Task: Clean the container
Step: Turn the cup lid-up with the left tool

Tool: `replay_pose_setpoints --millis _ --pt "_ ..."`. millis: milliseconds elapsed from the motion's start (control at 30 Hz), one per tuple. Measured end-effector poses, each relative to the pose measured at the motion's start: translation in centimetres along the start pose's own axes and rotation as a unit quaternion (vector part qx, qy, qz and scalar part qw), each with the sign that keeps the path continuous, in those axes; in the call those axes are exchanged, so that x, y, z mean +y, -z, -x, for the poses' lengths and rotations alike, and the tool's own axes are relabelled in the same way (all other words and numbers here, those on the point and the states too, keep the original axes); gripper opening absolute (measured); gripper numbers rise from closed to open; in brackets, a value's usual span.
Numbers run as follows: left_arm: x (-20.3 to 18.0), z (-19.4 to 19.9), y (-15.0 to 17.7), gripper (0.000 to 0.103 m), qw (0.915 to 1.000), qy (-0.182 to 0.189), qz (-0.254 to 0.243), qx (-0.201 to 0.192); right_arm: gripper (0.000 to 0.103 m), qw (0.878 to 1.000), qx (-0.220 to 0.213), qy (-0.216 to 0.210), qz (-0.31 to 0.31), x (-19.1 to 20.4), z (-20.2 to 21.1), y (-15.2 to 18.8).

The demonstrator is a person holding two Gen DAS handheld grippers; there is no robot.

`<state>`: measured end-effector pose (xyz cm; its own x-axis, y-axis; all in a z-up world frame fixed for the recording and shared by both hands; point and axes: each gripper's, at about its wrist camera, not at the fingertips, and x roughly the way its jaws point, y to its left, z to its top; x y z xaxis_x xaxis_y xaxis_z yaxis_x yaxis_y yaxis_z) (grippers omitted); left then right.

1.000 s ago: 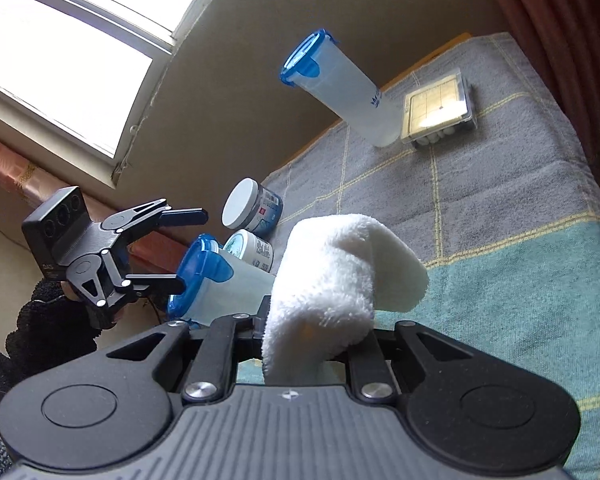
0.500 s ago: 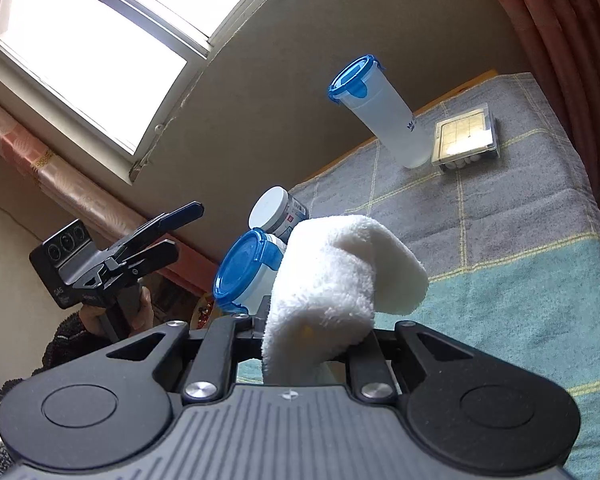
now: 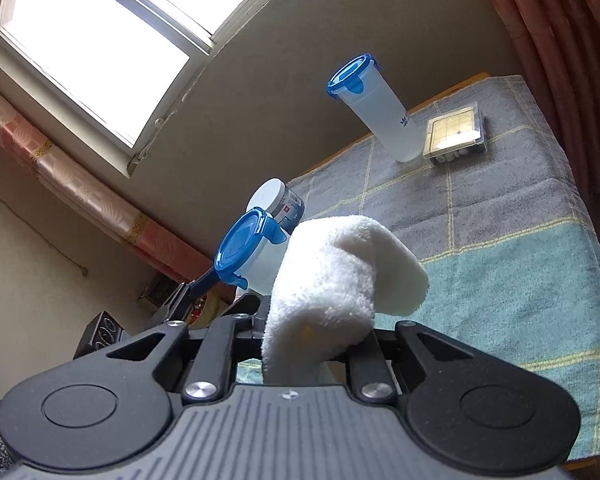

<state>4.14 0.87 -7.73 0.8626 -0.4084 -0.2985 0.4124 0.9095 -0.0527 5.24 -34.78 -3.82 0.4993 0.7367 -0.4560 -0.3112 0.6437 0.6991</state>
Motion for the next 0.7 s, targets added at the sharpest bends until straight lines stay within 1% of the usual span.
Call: replay_pose_setpoints --millis 133,433,700 --pt "-0.2 -0.8 0.7 0.103 0.9996 -0.022 0.013 -0.013 0.021 1.0 0.002 0.003 0.0 -0.3 0.4 0.6" --pt "-0.8 -2.4 1.5 0.103 0.9993 -0.005 0.027 -0.026 0.021 1.0 0.003 0.001 -0.009 -1.0 0.5 1.1" --pt "-0.7 -2.7 1.2 0.102 0.9981 -0.004 0.04 -0.046 0.021 1.0 0.007 0.003 -0.008 -1.0 -0.1 1.0"
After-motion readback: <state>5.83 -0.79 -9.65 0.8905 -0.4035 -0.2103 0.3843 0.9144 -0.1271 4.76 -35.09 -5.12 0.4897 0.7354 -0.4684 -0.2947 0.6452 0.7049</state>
